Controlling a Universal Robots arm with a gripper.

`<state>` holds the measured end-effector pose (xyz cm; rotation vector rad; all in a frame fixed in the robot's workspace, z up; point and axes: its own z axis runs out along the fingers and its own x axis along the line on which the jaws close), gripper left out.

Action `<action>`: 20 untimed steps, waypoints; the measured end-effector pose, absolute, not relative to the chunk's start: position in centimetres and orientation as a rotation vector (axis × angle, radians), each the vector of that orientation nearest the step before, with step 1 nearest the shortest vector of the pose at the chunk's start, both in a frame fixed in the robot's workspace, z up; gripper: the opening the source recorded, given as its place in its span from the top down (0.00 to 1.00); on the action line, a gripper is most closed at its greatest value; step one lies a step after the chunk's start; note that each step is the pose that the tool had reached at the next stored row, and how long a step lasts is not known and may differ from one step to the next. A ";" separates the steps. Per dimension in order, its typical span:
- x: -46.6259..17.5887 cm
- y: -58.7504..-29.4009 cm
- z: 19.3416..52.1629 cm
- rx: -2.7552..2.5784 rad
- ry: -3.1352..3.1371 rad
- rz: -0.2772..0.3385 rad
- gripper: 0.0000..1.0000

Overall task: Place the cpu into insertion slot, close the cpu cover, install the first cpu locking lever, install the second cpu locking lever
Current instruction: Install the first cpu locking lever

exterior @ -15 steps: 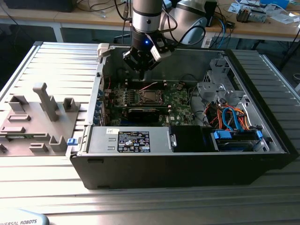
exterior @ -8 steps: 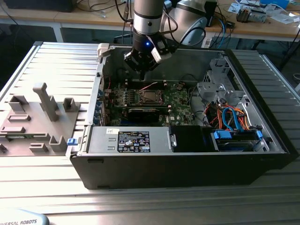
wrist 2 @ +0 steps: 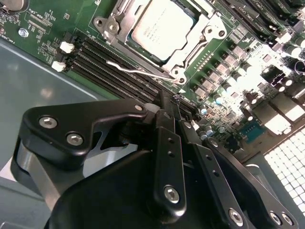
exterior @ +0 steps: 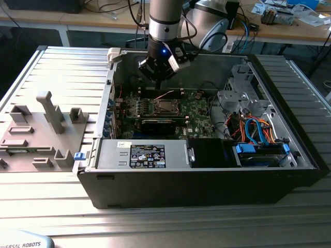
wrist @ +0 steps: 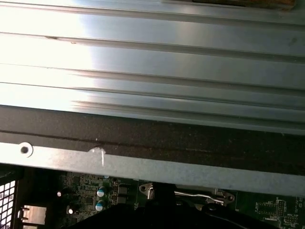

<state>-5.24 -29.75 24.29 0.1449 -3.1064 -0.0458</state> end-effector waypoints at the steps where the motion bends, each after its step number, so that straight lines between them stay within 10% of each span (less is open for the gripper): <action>1: -5.2 -29.8 24.3 0.145 -3.106 -0.046 0.89; 20: -4.9 -29.8 24.0 0.145 -3.106 -0.046 0.89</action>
